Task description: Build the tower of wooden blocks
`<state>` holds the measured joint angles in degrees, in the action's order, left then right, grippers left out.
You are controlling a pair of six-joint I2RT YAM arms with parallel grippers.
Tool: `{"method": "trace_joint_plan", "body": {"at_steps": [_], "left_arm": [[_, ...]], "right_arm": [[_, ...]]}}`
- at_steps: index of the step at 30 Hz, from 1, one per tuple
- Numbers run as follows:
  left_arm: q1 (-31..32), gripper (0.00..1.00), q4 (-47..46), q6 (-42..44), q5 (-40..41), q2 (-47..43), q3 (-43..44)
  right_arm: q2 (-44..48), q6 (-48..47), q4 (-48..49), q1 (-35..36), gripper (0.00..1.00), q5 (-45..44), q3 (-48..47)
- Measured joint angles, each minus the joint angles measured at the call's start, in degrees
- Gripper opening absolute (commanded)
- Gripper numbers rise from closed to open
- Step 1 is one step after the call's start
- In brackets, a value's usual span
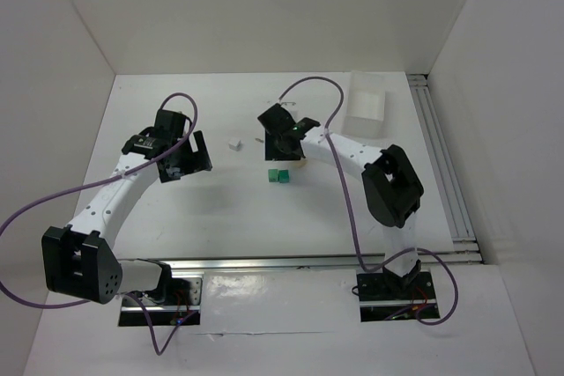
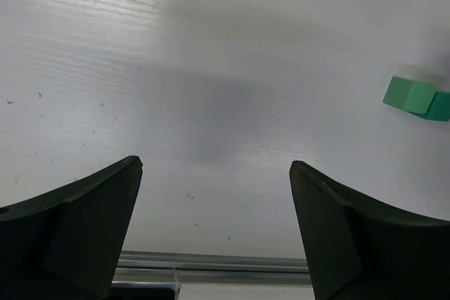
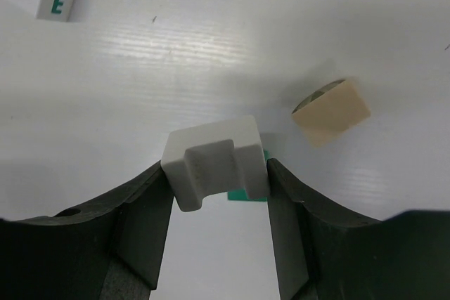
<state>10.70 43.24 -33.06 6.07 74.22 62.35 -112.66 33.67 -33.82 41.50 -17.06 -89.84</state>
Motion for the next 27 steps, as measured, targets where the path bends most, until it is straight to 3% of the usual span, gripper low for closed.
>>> {"method": "trace_joint_plan", "body": {"at_steps": [27], "left_arm": [[0.0,1.0,-0.02,-0.09,-0.76,0.0,0.0]], "right_arm": [[-0.17,7.89,-0.5,4.0,0.52,-1.95,2.75]]}}
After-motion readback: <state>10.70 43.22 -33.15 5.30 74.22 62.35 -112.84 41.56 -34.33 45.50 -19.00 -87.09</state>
